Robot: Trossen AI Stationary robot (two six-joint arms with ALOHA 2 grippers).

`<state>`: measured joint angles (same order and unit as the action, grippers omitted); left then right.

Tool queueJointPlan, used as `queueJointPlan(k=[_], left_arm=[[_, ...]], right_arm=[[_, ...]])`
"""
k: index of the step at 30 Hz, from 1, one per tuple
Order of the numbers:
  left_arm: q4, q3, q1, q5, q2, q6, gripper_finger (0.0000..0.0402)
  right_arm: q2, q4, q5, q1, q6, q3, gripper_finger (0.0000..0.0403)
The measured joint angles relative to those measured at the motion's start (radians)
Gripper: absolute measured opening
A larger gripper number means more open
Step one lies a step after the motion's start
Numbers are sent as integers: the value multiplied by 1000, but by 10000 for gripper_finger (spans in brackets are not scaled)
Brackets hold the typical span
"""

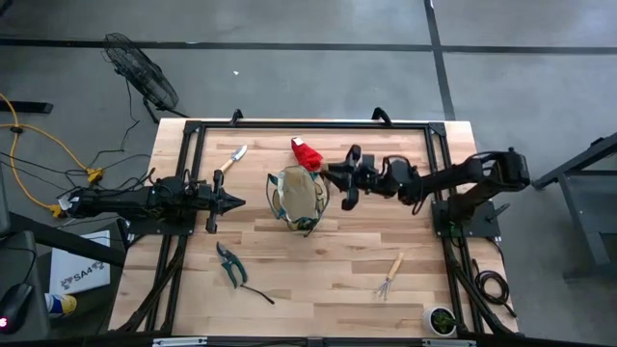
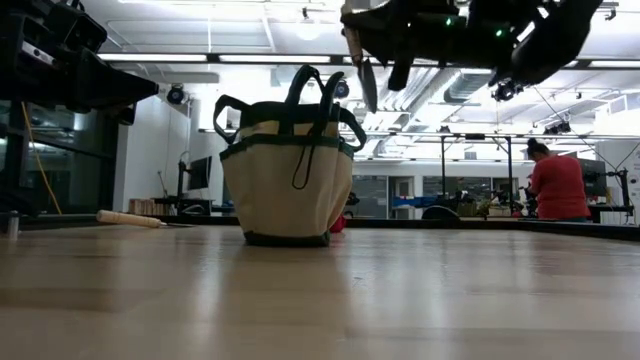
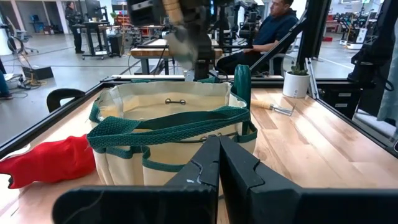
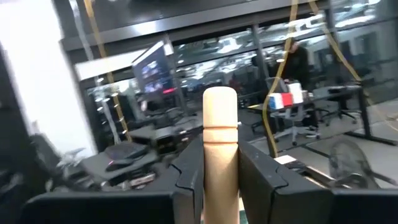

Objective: Pick & Place Garden tools in Gardening bag
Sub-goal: Put the brown trowel into the brown gardening bag

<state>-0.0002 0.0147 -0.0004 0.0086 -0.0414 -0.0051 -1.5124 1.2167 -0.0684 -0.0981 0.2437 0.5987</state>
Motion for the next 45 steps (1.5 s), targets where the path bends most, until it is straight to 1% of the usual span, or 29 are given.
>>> queueJointPlan(k=[4, 7, 10, 13, 19, 22, 30, 45], left_arm=[[0, 0, 0, 0, 0, 0, 1], [0, 0, 0, 0, 0, 0, 1], [0, 0, 0, 0, 0, 0, 1], [0, 0, 0, 0, 0, 0, 1], [0, 0, 0, 0, 0, 0, 1], [0, 0, 0, 0, 0, 0, 1], [0, 0, 0, 0, 0, 0, 1], [0, 0, 0, 0, 0, 0, 1]], right_arm=[[-10, 3, 55, -57, 15, 3, 62], [-65, 52, 113, -75, 49, 22, 62], [-141, 149, 150, -76, 72, 52, 62], [-197, 216, 148, -75, 73, 71, 62], [-287, 260, 156, -98, 73, 97, 62], [-320, 292, 142, -107, 73, 98, 62], [-328, 280, 149, -137, 61, 98, 62], [-328, 268, 235, -150, 65, 98, 62]])
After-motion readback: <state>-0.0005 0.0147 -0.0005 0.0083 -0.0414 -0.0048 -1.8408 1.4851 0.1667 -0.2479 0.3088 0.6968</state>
